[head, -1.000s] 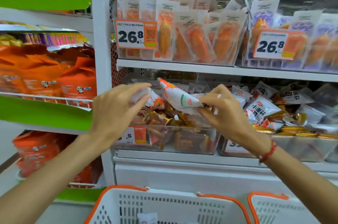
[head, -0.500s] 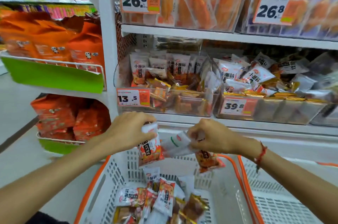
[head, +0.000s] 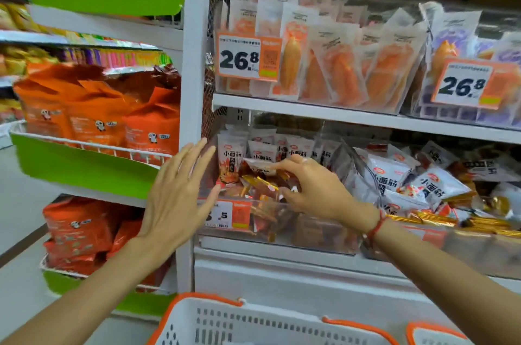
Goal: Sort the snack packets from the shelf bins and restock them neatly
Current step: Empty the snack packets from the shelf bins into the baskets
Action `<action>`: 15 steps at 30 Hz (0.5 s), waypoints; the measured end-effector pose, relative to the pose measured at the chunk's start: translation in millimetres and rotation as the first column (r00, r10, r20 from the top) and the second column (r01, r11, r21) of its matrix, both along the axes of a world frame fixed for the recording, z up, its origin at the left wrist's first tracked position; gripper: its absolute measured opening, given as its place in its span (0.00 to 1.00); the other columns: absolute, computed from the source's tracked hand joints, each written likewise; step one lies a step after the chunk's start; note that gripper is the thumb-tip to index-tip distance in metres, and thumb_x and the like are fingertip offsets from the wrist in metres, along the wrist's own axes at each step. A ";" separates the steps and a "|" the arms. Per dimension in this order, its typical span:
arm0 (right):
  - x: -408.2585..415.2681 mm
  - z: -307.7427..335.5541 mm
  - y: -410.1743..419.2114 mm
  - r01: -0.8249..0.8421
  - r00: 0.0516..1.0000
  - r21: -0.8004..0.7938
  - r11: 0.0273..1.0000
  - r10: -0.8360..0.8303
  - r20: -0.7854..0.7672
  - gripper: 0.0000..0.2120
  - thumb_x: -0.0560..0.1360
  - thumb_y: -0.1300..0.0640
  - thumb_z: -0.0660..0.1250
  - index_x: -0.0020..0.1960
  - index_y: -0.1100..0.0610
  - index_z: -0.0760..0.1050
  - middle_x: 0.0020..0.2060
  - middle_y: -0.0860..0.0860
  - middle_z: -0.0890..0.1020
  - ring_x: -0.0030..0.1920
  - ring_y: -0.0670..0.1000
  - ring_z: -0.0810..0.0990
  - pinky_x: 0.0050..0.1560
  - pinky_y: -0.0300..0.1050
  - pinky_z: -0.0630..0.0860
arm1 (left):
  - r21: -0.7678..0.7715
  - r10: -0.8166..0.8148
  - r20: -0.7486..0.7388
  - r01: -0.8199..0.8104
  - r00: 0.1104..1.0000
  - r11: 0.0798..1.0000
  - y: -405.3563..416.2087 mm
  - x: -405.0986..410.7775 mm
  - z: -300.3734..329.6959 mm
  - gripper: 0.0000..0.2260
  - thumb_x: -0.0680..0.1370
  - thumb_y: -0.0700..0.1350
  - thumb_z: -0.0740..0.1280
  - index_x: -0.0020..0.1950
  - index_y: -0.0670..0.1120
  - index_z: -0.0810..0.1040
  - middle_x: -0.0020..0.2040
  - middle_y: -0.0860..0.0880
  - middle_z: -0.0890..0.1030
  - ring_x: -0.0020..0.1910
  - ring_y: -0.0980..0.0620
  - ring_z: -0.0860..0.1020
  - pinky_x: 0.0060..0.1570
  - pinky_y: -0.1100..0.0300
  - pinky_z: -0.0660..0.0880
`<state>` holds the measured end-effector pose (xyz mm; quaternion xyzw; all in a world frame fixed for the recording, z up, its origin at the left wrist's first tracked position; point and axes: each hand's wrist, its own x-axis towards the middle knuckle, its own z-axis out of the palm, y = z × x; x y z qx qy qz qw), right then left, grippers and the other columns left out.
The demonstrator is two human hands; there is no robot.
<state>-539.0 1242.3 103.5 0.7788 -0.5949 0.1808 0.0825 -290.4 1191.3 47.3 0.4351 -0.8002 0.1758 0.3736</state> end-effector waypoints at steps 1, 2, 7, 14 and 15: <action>-2.3 0.5 -22.5 0.050 0.998 0.040 0.998 -0.049 -0.039 0.26 0.75 0.48 0.67 0.72 0.49 0.66 0.64 0.50 0.72 0.62 0.53 0.72 0.50 0.48 0.74 | 0.033 0.025 0.037 -0.027 0.999 0.999 -8.2 1.4 -8.0 0.30 0.79 0.59 0.52 0.76 0.42 0.64 0.75 0.44 0.65 0.73 0.45 0.63 0.71 0.51 0.58; -4.1 -0.3 -43.3 0.108 0.992 0.100 0.989 -0.101 -0.069 0.32 0.74 0.46 0.68 0.74 0.50 0.62 0.66 0.53 0.69 0.65 0.57 0.70 0.54 0.50 0.74 | 0.064 0.047 0.069 -0.051 0.997 0.997 -14.9 3.2 -15.5 0.31 0.80 0.61 0.49 0.76 0.42 0.62 0.76 0.44 0.64 0.74 0.46 0.61 0.72 0.51 0.56; -8.5 -16.0 -116.7 0.156 0.967 0.467 0.871 -0.231 0.107 0.51 0.71 0.44 0.73 0.79 0.54 0.40 0.73 0.57 0.64 0.73 0.59 0.63 0.70 0.49 0.64 | 0.063 0.075 0.116 -0.083 0.990 0.995 -29.0 9.9 -35.5 0.30 0.81 0.61 0.47 0.76 0.43 0.63 0.77 0.48 0.61 0.76 0.49 0.58 0.72 0.51 0.57; -19.2 -42.6 -147.3 0.201 0.980 0.361 0.911 -0.186 -0.075 0.33 0.75 0.50 0.70 0.74 0.54 0.58 0.64 0.58 0.75 0.60 0.61 0.76 0.57 0.52 0.75 | 0.077 0.067 0.109 -0.075 0.992 0.994 -25.5 7.9 -31.4 0.28 0.80 0.59 0.50 0.73 0.44 0.69 0.76 0.49 0.65 0.76 0.49 0.59 0.70 0.52 0.58; -22.3 -42.1 -145.6 0.188 0.982 0.333 0.924 -0.169 -0.083 0.28 0.76 0.49 0.68 0.72 0.54 0.62 0.64 0.57 0.76 0.60 0.60 0.76 0.56 0.52 0.75 | 0.079 0.070 0.114 -0.079 0.991 0.994 -25.5 7.6 -31.5 0.28 0.81 0.59 0.49 0.73 0.44 0.70 0.76 0.49 0.65 0.76 0.50 0.58 0.70 0.51 0.59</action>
